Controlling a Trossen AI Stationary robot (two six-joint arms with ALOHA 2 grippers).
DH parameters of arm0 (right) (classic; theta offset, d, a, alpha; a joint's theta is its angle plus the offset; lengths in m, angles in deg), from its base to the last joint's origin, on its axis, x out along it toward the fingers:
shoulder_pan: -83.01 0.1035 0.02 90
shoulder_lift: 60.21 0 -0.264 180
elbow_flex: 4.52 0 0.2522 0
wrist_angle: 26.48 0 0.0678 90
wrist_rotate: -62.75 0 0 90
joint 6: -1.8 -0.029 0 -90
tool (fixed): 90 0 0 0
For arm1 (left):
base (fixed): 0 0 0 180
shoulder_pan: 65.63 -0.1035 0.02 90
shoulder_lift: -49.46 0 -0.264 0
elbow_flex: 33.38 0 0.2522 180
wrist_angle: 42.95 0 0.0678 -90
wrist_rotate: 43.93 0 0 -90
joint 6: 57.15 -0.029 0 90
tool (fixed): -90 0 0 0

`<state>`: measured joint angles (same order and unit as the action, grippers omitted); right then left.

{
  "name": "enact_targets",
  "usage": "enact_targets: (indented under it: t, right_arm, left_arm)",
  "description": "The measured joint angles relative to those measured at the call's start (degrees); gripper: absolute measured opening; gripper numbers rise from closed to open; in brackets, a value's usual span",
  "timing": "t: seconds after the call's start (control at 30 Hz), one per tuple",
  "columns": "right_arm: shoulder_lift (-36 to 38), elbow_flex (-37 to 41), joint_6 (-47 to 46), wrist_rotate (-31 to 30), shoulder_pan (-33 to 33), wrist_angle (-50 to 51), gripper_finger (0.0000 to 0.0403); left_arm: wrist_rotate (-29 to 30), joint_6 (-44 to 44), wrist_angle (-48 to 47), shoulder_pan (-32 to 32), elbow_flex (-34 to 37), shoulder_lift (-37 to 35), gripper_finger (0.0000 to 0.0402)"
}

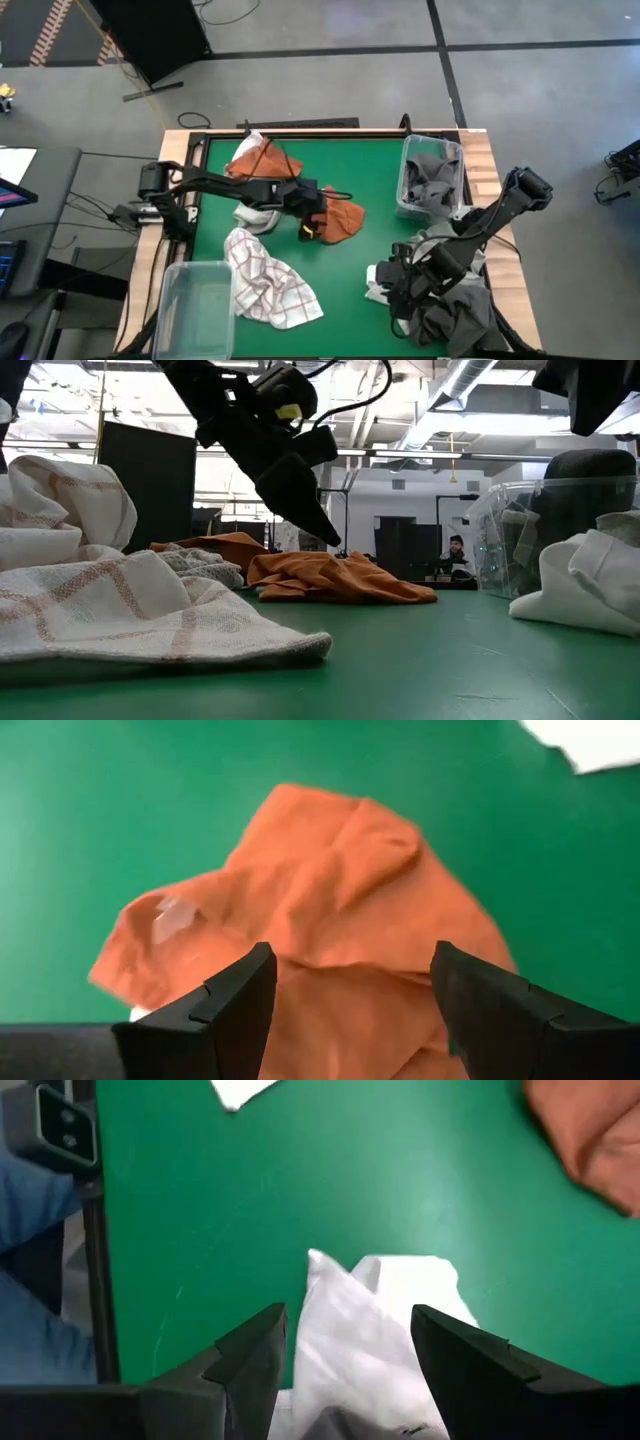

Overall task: Sort towels by color in basket
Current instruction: Put the orange microfiber towel into the top transparent bin

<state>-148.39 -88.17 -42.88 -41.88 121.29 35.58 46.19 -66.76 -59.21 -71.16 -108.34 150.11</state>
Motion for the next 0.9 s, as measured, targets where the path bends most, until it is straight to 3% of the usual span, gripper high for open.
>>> enact_targets:
  t: [0.1, 0.27, 0.33, 0.63, 0.9]
  right_arm:
    - [0.0, 0.0, 0.48, -2.53, -0.02, 0.62, 0.0258]
    - [-0.6, 0.0, 2.8, -13.11, -1.37, 0.62, 0.0258]
    - [-1.43, 0.02, 5.56, -14.59, -3.16, -0.62, 0.0258]
    - [-6.19, 0.02, 26.2, -13.77, -15.63, -12.82, 0.0258]
    - [-10.63, 0.04, 38.59, -4.12, -29.58, -19.91, 0.0258]
  left_arm:
    - [2.6, -0.11, -0.76, 0.0, -0.72, -0.22, 0.0256]
    - [4.0, -0.59, -5.65, -0.04, -1.47, -2.29, 0.0257]
    - [5.03, -0.81, -9.1, -0.04, -1.78, -4.16, 0.0257]
    - [5.89, 0.34, -22.4, 0.89, -1.98, -19.57, 0.0257]
    - [1.4, 4.68, -33.72, 5.62, -1.98, -30.58, 0.0257]
